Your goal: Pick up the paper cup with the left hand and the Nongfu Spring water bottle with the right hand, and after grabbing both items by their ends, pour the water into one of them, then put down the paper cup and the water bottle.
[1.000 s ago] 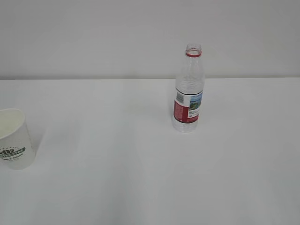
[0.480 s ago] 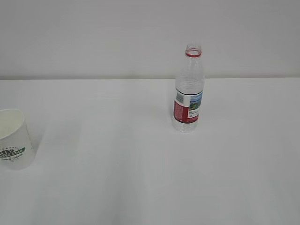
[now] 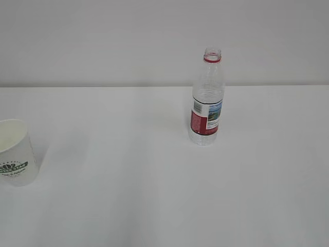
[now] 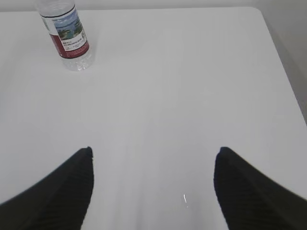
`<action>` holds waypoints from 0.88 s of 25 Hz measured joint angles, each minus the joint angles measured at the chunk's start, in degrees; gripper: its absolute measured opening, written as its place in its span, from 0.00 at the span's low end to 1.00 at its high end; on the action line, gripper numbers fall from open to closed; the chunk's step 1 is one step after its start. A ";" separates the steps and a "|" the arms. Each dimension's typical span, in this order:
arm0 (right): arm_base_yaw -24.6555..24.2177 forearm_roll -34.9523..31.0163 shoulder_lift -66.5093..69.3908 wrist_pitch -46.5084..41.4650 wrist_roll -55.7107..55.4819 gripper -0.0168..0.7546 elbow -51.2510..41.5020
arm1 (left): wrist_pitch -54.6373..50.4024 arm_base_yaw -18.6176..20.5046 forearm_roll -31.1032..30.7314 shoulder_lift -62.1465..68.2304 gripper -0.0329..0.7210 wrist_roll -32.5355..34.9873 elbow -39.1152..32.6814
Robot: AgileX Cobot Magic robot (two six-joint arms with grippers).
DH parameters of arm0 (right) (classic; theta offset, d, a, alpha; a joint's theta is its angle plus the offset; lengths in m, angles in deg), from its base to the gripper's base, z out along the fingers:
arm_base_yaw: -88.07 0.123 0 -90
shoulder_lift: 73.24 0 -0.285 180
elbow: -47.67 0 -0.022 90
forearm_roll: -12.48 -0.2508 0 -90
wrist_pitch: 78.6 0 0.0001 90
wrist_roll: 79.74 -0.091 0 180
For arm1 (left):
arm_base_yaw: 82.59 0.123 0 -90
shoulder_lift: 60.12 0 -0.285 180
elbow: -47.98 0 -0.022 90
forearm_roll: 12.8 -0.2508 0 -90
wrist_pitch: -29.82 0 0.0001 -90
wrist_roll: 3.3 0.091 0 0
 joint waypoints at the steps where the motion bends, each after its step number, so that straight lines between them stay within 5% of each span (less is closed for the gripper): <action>1: 0.00 0.00 0.00 0.00 0.00 0.78 0.43 | 0.00 0.00 0.00 0.00 0.82 0.00 0.00; 22: 0.00 0.26 1.53 19.54 5.19 0.78 3.80 | 22.48 0.00 1.65 7.02 0.82 2.58 1.29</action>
